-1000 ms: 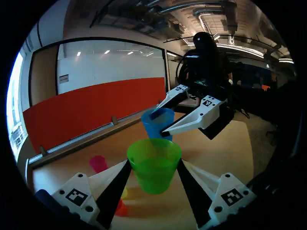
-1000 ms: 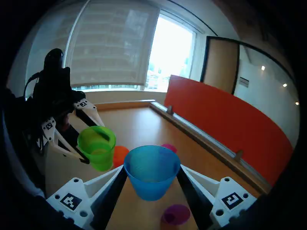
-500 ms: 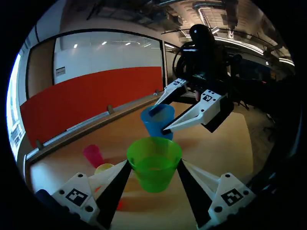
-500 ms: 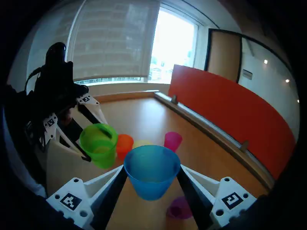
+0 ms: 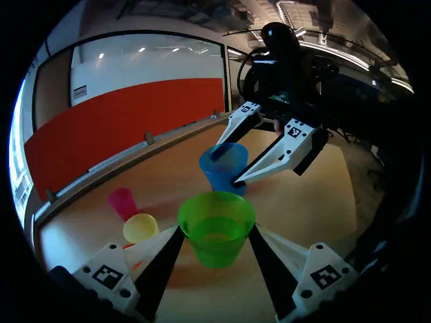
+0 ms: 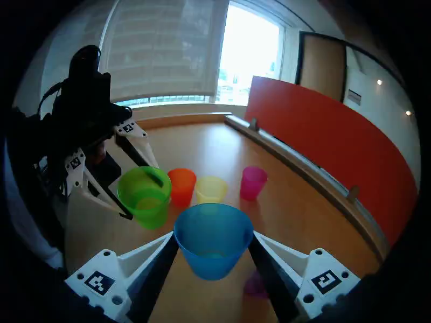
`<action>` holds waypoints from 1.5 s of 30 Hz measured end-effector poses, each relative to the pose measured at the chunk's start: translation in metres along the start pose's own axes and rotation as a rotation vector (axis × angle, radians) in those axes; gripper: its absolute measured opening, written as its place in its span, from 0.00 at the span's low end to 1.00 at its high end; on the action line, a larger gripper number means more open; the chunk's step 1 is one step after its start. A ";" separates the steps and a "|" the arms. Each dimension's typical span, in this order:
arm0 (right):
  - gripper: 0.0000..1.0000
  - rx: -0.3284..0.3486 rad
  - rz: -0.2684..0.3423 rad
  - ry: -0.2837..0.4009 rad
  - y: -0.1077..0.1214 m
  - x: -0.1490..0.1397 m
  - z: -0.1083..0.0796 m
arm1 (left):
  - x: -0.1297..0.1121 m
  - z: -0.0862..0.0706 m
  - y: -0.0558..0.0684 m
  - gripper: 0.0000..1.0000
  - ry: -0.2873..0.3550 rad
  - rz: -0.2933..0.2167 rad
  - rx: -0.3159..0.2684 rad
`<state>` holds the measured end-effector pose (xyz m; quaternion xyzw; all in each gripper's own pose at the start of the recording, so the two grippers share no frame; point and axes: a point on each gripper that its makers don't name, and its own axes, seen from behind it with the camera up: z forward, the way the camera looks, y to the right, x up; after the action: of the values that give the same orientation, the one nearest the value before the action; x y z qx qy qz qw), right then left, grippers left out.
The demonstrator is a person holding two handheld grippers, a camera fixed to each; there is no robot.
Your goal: Pour water
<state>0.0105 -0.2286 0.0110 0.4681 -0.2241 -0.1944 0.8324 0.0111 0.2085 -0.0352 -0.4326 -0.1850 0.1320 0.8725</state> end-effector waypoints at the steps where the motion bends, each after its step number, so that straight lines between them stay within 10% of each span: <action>1: 0.91 0.002 0.000 -0.003 -0.001 -0.002 0.001 | -0.002 0.001 0.001 0.84 -0.004 -0.001 -0.002; 45: 0.92 0.071 0.042 -0.117 -0.028 -0.075 0.038 | -0.072 0.026 0.011 0.84 -0.114 -0.048 -0.029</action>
<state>-0.0754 -0.2283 -0.0105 0.4805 -0.2887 -0.1958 0.8046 -0.0654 0.2051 -0.0444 -0.4325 -0.2465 0.1325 0.8571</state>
